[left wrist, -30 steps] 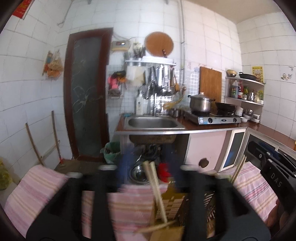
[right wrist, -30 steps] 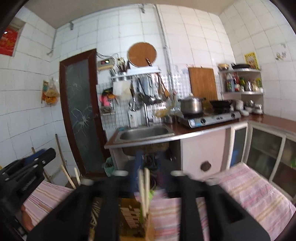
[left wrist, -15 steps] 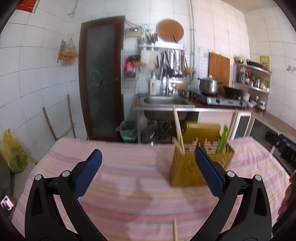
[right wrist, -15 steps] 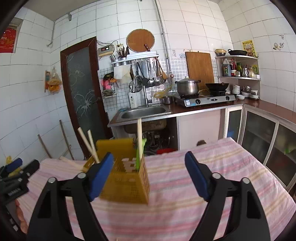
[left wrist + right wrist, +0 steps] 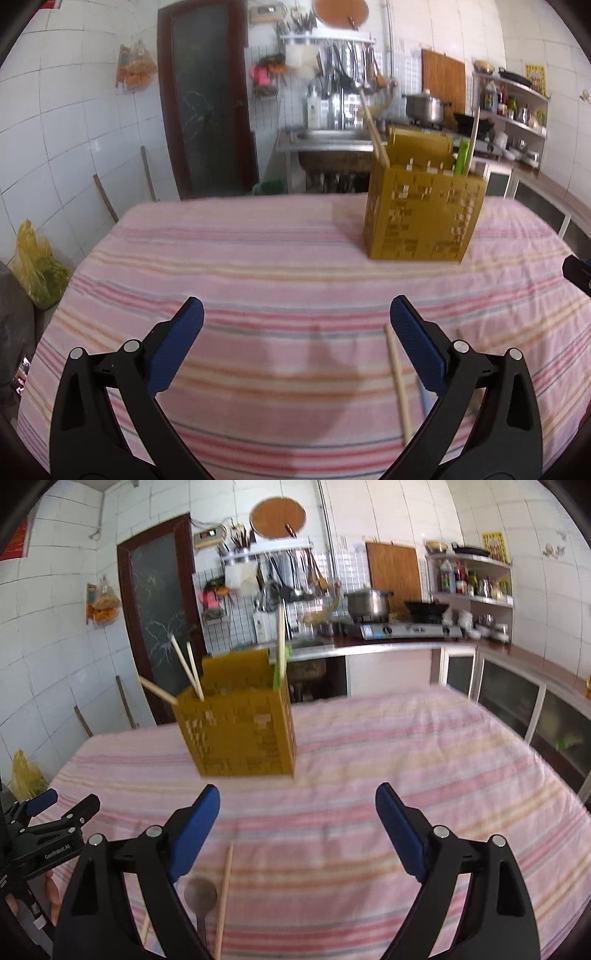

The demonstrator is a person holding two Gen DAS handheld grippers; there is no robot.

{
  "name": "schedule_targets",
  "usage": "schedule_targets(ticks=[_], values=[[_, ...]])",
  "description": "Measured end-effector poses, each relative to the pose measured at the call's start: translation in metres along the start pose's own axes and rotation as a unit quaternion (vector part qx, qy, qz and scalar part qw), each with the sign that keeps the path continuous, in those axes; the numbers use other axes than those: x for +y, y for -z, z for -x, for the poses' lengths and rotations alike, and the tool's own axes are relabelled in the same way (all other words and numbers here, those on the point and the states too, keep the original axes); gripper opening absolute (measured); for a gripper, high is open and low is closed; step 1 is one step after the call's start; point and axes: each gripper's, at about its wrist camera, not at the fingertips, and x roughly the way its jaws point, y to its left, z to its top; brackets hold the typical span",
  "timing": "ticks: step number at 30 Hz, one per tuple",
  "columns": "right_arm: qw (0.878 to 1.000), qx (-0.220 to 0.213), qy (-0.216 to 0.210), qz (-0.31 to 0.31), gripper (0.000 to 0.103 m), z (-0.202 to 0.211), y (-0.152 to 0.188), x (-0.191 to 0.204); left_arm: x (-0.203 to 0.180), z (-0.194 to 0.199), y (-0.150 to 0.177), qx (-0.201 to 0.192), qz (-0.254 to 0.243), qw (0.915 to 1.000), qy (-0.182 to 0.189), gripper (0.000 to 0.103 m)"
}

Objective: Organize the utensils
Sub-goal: 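Move both open tools back down to the last chopsticks on the table, then grasp a chopstick with the right tool while the left tool grasps another chopstick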

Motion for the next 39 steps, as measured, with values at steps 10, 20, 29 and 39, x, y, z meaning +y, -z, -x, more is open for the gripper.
schedule_targets(ticks=[10, 20, 29, 39], values=[[0.997, 0.066, 0.009, 0.033, 0.085, -0.027, 0.043, 0.020, 0.001, -0.028, 0.030, 0.059, -0.012, 0.9982, -0.010, 0.098], [0.987, 0.140, 0.014, 0.080, 0.082, -0.070, 0.049, 0.050, -0.004, -0.051, 0.034, 0.102, 0.003, 0.9947, -0.005, 0.098], [0.981, 0.169, 0.007, 0.090, 0.025, -0.077, 0.054, 0.066, -0.021, -0.053, 0.027, 0.103, 0.001, 0.9947, 0.001, 0.098], [0.983, 0.172, 0.009, 0.067, 0.010, -0.074, 0.048, 0.038, -0.047, -0.060, 0.025, 0.124, -0.004, 0.9919, 0.028, 0.098]])
